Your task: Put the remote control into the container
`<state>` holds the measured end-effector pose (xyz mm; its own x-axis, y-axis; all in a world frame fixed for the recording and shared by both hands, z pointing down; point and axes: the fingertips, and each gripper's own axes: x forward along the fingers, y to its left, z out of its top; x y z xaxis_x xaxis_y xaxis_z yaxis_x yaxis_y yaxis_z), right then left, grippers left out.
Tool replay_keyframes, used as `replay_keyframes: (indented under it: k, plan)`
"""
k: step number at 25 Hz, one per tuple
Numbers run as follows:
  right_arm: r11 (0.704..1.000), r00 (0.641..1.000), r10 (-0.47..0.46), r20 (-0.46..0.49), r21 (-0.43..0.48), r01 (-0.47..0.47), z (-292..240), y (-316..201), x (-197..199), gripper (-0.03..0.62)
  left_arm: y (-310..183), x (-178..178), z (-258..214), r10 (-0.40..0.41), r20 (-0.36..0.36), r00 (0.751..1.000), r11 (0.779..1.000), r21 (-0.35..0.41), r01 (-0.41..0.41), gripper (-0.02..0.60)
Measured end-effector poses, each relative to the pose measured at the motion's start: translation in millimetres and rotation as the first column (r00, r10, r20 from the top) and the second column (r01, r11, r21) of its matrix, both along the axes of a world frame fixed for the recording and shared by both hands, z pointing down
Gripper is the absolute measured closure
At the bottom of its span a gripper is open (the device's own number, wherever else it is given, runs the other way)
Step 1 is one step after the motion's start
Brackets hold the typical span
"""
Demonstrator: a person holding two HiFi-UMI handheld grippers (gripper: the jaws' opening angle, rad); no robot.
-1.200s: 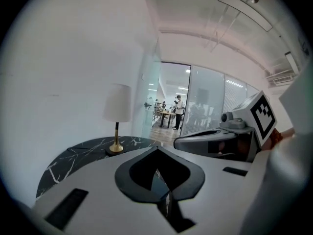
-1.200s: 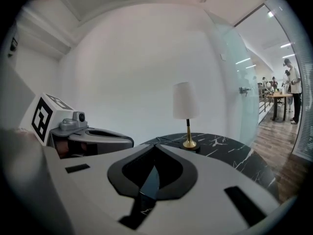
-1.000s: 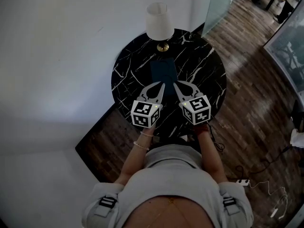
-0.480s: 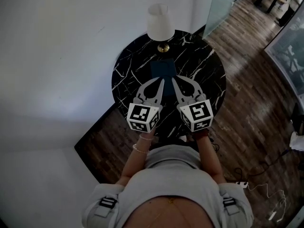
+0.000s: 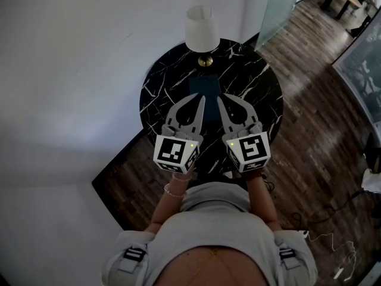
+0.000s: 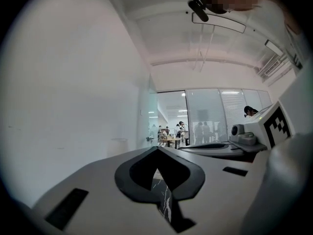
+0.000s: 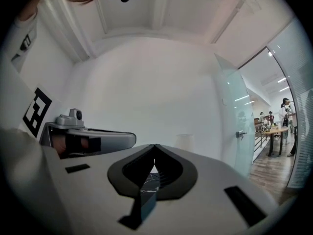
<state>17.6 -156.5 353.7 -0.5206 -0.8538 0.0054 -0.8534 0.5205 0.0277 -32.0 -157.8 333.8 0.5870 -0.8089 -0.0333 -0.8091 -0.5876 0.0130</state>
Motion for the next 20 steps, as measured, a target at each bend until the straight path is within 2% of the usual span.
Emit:
replay_keyframes:
  k: [8, 14, 20]
  plan:
    - [1.000, 1.000, 0.001, 0.002, 0.020, -0.001, -11.9, 2.3, 1.3, 0.583, 1.7, 4.9, -9.3, 0.015, -0.026, 1.000, 1.000, 0.014, -0.014, 0.580]
    - [1.000, 1.000, -0.003, 0.012, 0.003, 0.003, -11.9, -1.0, 1.8, 0.583, -1.4, 8.5, -6.7, 0.023, -0.031, 0.999, 1.000, 0.003, -0.023, 0.580]
    - [1.000, 1.000, 0.015, -0.016, -0.013, -0.015, -1.3, -6.0, 5.3, 0.583, -4.2, 9.1, -2.4, 0.028, -0.032, 0.999, 1.000, -0.008, -0.028, 0.580]
